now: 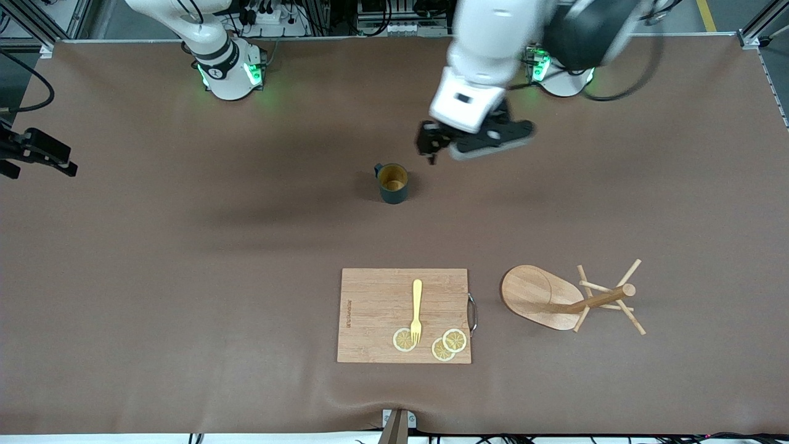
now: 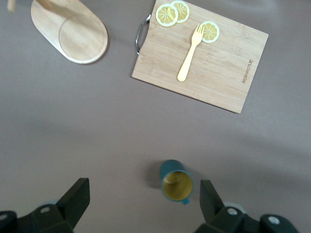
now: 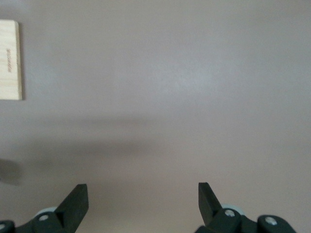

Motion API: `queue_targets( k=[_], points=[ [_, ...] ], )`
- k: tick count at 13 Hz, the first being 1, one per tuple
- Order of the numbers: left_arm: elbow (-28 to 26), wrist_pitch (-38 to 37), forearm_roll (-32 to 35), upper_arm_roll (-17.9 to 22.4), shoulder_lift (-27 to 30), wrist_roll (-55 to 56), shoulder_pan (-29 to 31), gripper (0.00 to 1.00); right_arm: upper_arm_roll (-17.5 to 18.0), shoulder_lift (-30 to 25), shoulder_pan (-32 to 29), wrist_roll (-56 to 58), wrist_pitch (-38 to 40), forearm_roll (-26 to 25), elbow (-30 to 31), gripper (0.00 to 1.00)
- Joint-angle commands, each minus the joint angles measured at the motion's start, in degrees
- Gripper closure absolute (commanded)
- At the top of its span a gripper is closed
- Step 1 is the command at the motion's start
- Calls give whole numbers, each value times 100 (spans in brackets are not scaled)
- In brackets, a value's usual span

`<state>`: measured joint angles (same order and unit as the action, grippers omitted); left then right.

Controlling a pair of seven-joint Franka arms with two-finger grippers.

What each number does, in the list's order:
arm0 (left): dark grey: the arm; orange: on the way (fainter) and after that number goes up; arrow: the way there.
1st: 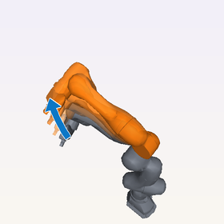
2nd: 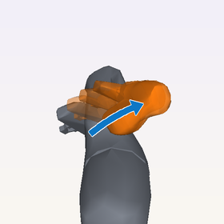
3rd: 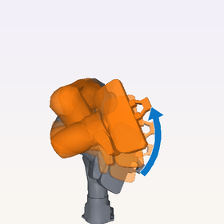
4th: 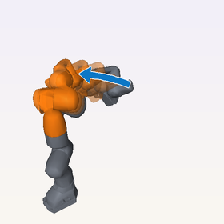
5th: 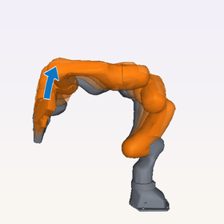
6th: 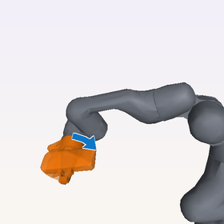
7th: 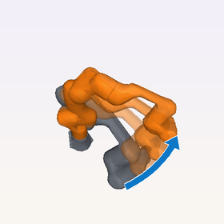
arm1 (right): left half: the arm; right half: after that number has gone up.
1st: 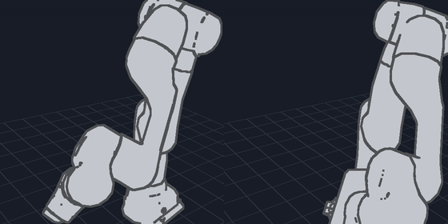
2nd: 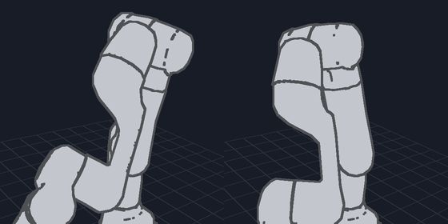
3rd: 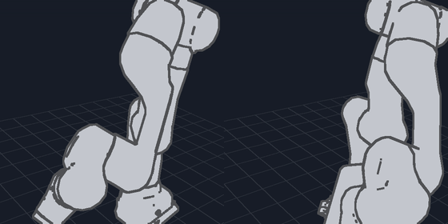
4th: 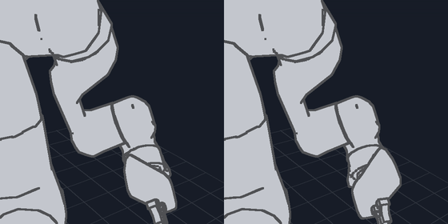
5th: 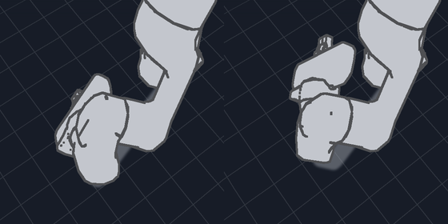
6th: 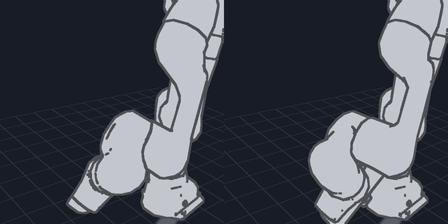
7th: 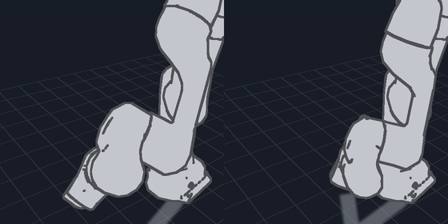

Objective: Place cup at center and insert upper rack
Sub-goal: 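Withdraw the right gripper while the left gripper reaches toward the mug, then lower the left gripper onto the mug handle and close it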

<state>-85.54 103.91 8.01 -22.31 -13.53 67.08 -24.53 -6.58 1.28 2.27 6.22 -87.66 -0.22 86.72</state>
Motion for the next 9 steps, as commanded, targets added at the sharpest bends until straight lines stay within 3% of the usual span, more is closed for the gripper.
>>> queue_targets(
  k=[1,9],
  points=[
    [546,-28,665,52,-597,1032,-621,0,86,-172,-86,28,127,-67,144,0],
    [556,402,2371,78,-1476,3924,-1853,0,104,-145,-42,28,109,-40,284,0]
  ],
)
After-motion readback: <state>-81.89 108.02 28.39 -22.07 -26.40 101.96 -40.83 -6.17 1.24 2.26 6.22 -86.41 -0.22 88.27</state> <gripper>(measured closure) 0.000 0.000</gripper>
